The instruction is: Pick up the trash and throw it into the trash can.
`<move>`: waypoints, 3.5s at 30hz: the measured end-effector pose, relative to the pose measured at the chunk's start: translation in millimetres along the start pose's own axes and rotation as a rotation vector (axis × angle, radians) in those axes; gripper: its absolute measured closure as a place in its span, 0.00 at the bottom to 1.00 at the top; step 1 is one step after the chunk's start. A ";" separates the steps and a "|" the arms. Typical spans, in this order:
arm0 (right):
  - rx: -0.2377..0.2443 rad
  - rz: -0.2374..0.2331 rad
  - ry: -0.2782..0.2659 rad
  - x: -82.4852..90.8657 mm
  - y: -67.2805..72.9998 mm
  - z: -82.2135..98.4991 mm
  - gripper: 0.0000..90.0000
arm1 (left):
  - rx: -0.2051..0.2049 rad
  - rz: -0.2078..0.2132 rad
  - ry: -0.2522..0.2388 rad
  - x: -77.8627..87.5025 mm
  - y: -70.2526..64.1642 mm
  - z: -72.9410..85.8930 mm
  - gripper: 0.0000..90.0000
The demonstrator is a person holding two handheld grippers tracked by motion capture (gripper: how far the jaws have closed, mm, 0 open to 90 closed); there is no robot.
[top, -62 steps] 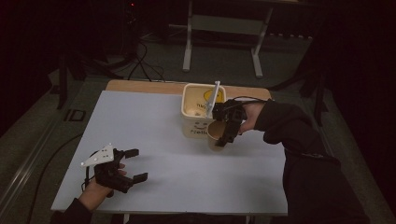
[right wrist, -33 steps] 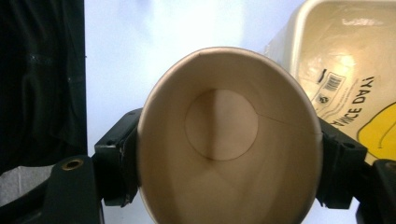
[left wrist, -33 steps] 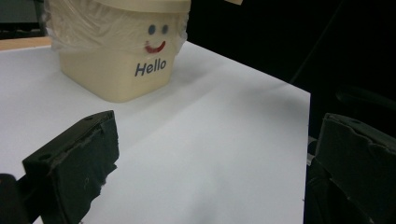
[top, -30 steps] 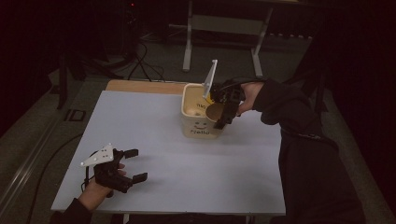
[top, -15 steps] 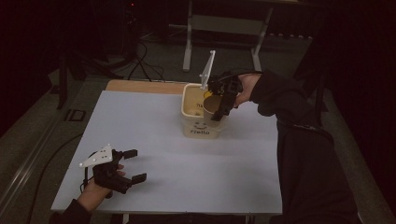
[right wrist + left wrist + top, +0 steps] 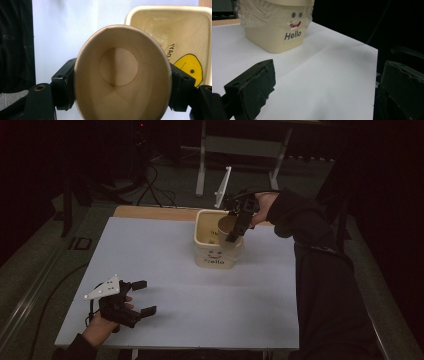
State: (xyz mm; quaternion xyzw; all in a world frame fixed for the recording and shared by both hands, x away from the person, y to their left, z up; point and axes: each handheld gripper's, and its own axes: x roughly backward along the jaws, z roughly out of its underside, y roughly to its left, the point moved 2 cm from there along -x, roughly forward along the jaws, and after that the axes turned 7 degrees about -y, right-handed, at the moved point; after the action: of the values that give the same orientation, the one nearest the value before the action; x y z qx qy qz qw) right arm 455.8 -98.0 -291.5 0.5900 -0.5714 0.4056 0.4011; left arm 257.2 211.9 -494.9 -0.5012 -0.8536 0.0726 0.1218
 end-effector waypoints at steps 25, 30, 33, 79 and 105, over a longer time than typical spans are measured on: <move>-0.003 0.036 -0.013 6.3 -29.3 -2.2 0.28 | 0.007 -0.020 0.002 5.1 -0.6 2.3 0.01; -0.012 0.045 -0.015 5.9 -37.4 -2.2 0.28 | 0.011 -0.028 -0.001 7.6 -1.2 3.0 0.01; -0.015 0.048 -0.022 6.2 -41.0 -3.0 0.28 | 0.011 -0.031 0.001 8.9 -1.3 3.4 0.01; -0.086 0.086 -0.029 1.8 -76.5 -17.5 0.13 | 0.030 -0.037 0.000 14.0 -2.2 5.8 0.01; -0.083 0.116 -0.051 5.2 -65.3 -21.3 0.11 | 0.020 -0.026 0.006 11.3 -3.6 4.7 0.01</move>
State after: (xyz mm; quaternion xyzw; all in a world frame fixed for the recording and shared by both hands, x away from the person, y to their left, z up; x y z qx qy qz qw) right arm 520.7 -78.3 -279.9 0.5491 -0.6310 0.3889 0.3861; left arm 247.5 220.1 -497.0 -0.4891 -0.8589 0.0778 0.1302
